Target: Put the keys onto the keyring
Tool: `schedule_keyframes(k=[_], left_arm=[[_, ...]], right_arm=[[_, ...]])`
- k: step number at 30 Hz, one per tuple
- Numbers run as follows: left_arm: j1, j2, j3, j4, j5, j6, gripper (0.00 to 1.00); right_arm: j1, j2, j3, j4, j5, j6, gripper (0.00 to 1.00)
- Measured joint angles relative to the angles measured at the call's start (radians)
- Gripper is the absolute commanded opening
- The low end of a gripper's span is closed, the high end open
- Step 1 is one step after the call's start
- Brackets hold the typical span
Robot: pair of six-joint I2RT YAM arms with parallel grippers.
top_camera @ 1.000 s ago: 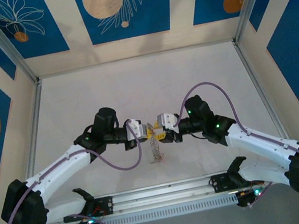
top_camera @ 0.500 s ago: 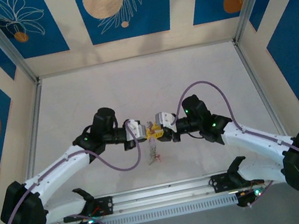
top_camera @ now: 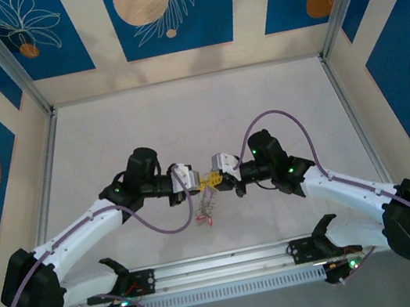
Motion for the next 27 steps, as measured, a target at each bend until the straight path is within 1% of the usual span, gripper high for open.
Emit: schedule_keyframes(k=[2, 3, 8, 19, 25, 27], left_arm=[[0.0, -0.002, 0.005, -0.016, -0.011, 0.015, 0.29], [0.0, -0.003, 0.009, -0.025, -0.014, 0.021, 0.3], [0.0, 0.0, 0.04, -0.078, -0.014, 0.043, 0.29], [-0.003, 0.051, 0.08, -0.09, -0.014, 0.046, 0.27], [-0.01, 0.081, 0.089, -0.102, -0.015, 0.052, 0.19], [-0.016, 0.085, 0.094, -0.113, -0.02, 0.066, 0.11]], right_arm=[[0.0, -0.002, -0.001, -0.012, 0.008, -0.003, 0.0], [0.0, -0.002, -0.001, -0.018, 0.014, -0.005, 0.0], [0.002, -0.009, -0.001, -0.042, 0.038, -0.019, 0.0], [0.017, -0.013, -0.001, -0.054, 0.087, -0.027, 0.0], [0.021, -0.019, -0.001, -0.052, 0.094, -0.027, 0.0], [0.021, -0.017, -0.001, -0.053, 0.096, -0.027, 0.0]])
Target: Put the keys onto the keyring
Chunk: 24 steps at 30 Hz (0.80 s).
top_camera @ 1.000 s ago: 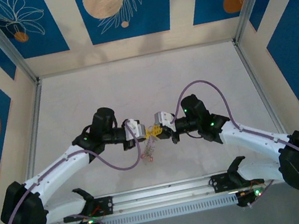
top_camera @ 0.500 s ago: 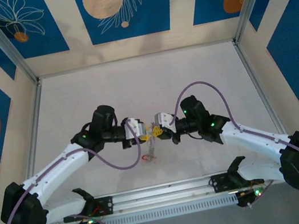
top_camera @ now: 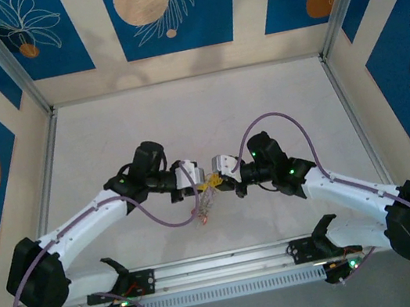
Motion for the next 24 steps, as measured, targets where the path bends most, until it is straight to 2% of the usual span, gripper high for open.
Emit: schedule_keyframes(k=[3, 5, 7, 10, 15, 24], left_arm=[[-0.003, 0.001, 0.005, -0.014, -0.013, 0.009, 0.07], [-0.003, 0.001, 0.007, -0.022, -0.019, 0.01, 0.0], [-0.004, 0.001, 0.009, -0.028, -0.022, 0.014, 0.0], [-0.004, 0.001, 0.008, -0.028, -0.021, 0.015, 0.0], [-0.005, -0.006, -0.014, 0.013, 0.006, -0.014, 0.0], [0.0, -0.04, -0.075, 0.113, 0.068, -0.084, 0.0]], right_arm=[[0.001, 0.005, 0.0, 0.0, 0.002, 0.0, 0.0], [0.001, 0.01, 0.0, 0.003, 0.004, -0.003, 0.0], [0.002, 0.012, 0.0, 0.005, 0.005, -0.003, 0.01], [0.003, 0.012, -0.003, 0.01, 0.009, -0.003, 0.15], [-0.01, -0.033, -0.055, 0.053, 0.009, 0.005, 0.23], [-0.029, -0.083, -0.108, 0.057, 0.008, 0.022, 0.23]])
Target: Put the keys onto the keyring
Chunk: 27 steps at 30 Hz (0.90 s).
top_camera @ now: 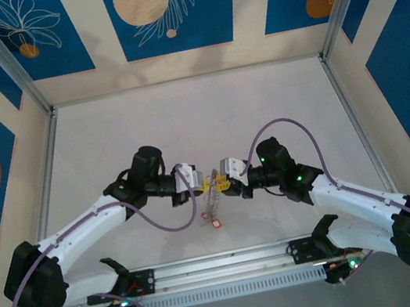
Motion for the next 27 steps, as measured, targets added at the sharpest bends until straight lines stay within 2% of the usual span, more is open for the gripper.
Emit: schedule_keyframes(k=[11, 16, 22, 24, 27], left_arm=[[0.007, -0.023, -0.006, 0.047, 0.03, -0.027, 0.0], [0.007, -0.023, -0.007, 0.048, 0.037, -0.035, 0.0], [0.007, -0.023, -0.007, 0.053, 0.036, -0.043, 0.0], [0.007, -0.023, -0.007, 0.055, 0.036, -0.045, 0.0], [0.007, -0.023, -0.007, 0.055, 0.036, -0.045, 0.0]], right_arm=[[0.0, 0.0, -0.009, 0.009, -0.004, 0.011, 0.25], [-0.003, -0.018, -0.009, 0.025, -0.011, 0.022, 0.39], [-0.019, -0.071, -0.03, 0.053, -0.058, 0.046, 0.44], [-0.021, -0.072, -0.032, 0.053, -0.074, 0.052, 0.44], [-0.021, -0.068, -0.034, 0.056, -0.085, 0.063, 0.34]])
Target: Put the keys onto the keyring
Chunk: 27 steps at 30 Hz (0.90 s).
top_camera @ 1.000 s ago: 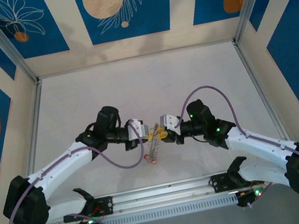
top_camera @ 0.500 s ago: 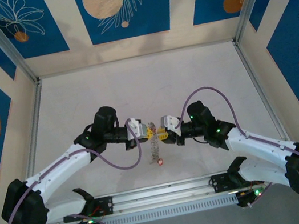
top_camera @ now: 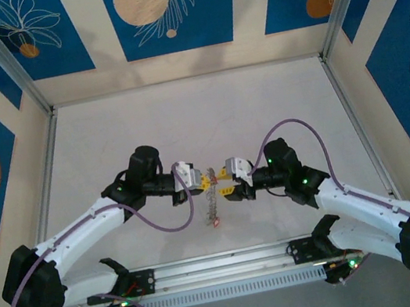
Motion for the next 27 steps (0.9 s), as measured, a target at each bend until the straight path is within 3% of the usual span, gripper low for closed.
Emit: schedule_keyframes(k=[2, 6, 11, 27], left_arm=[[0.0, 0.0, 0.0, 0.0, 0.0, 0.0, 0.0], [0.0, 0.0, 0.0, 0.0, 0.0, 0.0, 0.0], [0.001, 0.001, 0.0, 0.0, 0.0, 0.0, 0.0], [0.002, 0.001, -0.001, 0.078, 0.015, -0.053, 0.0]], right_arm=[[0.0, 0.008, 0.0, 0.006, -0.006, 0.006, 0.27], [0.0, 0.034, 0.001, 0.023, -0.015, 0.015, 0.23], [0.0, 0.063, 0.005, 0.035, -0.028, 0.03, 0.0], [-0.016, 0.126, 0.012, 0.043, -0.043, 0.051, 0.0]])
